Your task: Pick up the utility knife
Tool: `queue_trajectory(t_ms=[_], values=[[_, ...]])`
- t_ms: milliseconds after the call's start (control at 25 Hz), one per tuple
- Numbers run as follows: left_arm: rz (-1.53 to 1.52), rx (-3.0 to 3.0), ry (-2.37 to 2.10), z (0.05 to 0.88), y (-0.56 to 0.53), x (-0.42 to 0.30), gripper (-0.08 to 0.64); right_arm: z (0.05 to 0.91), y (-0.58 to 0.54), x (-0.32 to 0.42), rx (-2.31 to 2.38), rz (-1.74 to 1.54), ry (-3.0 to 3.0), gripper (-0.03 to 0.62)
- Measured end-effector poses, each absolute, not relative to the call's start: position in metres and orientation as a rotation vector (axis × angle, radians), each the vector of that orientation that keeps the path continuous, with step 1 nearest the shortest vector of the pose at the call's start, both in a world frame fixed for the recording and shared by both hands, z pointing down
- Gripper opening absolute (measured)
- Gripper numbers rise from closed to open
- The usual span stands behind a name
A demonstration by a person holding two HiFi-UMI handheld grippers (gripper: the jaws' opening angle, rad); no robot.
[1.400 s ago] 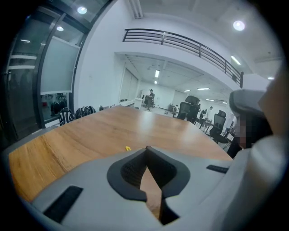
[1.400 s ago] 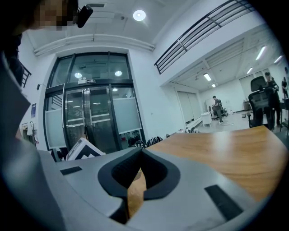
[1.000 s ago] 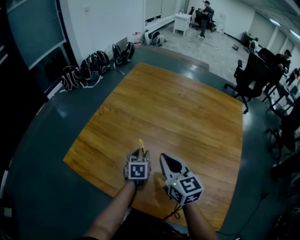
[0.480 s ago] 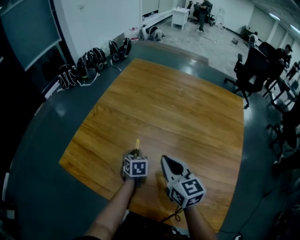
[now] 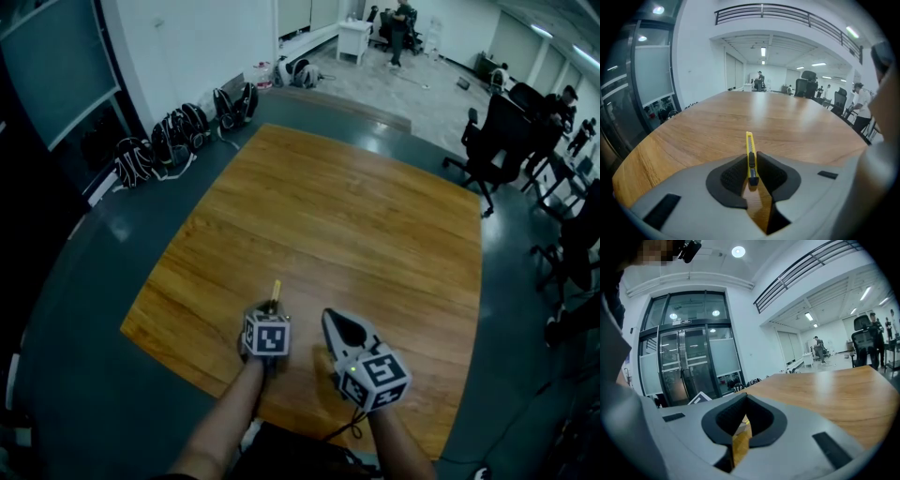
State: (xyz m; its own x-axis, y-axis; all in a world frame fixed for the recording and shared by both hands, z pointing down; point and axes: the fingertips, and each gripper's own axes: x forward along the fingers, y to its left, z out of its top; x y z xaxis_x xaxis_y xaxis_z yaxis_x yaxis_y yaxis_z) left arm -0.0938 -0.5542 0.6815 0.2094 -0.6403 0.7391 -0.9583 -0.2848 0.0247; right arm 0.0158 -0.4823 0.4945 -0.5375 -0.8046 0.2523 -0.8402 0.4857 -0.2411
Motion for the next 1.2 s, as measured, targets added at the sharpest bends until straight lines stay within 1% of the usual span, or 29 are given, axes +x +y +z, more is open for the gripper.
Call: queue_trajectory(t_ms=[160, 400, 760, 1040, 1200], values=[[0.725, 2.124, -1.47, 0.649, -0.553, -0.086, 0.071, 0.487, -0.477, 0.018, 1.488, 0.494, -2.616, 0.011], [0.499, 2.321, -1.418, 0.568, -0.533, -0.065, 0.071, 0.461, -0.461, 0.034, 1.574, 0.452, -2.631, 0.011], [0.153, 2.524, -1.282, 0.468, -0.467, -0.031, 0.071, 0.418, -0.417, 0.07, 1.699, 0.366, -2.696, 0.011], [0.042, 2.61, -1.251, 0.422, -0.419, -0.013, 0.071, 0.394, -0.38, 0.09, 1.72, 0.313, -2.772, 0.011], [0.026, 2.648, -1.237, 0.41, -0.402, -0.016, 0.071, 0.39, -0.366, 0.086, 1.741, 0.302, -2.782, 0.011]])
